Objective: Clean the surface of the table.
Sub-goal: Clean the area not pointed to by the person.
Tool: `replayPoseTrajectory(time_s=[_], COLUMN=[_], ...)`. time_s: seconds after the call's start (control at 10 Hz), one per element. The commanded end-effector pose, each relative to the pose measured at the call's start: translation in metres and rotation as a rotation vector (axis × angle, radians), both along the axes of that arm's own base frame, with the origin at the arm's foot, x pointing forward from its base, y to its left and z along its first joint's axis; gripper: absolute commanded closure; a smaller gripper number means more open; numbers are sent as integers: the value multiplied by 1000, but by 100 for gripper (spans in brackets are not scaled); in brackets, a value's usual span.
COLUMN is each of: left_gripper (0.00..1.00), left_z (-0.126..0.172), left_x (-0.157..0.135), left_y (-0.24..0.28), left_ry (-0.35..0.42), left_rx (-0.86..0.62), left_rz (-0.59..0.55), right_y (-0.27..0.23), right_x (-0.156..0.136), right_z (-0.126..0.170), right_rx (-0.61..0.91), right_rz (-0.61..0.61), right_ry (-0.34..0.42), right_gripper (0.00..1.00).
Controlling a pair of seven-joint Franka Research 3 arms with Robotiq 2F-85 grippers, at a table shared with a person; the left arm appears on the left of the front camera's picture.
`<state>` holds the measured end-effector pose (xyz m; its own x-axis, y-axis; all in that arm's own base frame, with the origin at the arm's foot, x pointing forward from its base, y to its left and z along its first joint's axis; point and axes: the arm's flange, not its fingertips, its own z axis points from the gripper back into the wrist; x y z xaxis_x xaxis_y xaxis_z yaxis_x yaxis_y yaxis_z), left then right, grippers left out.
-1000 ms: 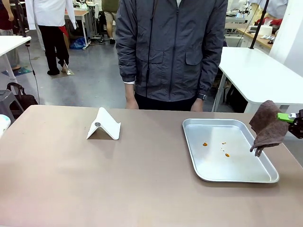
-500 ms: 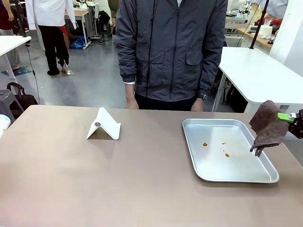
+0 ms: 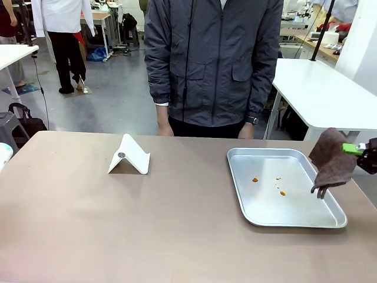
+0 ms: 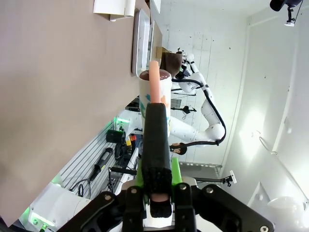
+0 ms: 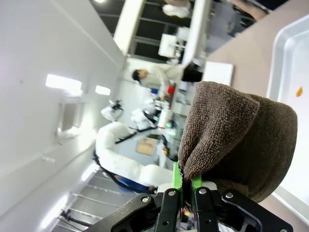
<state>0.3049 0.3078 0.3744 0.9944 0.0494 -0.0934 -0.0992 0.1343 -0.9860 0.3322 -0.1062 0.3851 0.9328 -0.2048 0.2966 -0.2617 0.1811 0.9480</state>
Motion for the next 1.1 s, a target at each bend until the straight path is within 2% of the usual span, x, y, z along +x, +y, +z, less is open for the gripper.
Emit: replayPoseTrajectory(time_s=[0.0,0.1,0.3,0.4,1.0], left_gripper=[78,78,78,78,78], left_z=[4,4,4,4,4], left_x=[-1,-1,-1,-1,-1], left_y=[2,2,2,2,2], left_ry=[12,12,12,12,12], left_rx=[-5,-5,-5,-5,-5], left_rz=[-5,-5,-5,-5,-5], right_y=[10,12,13,15,40], right_x=[19,33,62,74,134], right_z=[21,24,19,15,-46], right_rx=[-256,-388,-548,-616,-791], right_rz=[77,72,21,32,-34], right_ry=[55,84,142,146,183], right_gripper=[92,92,92,92,92])
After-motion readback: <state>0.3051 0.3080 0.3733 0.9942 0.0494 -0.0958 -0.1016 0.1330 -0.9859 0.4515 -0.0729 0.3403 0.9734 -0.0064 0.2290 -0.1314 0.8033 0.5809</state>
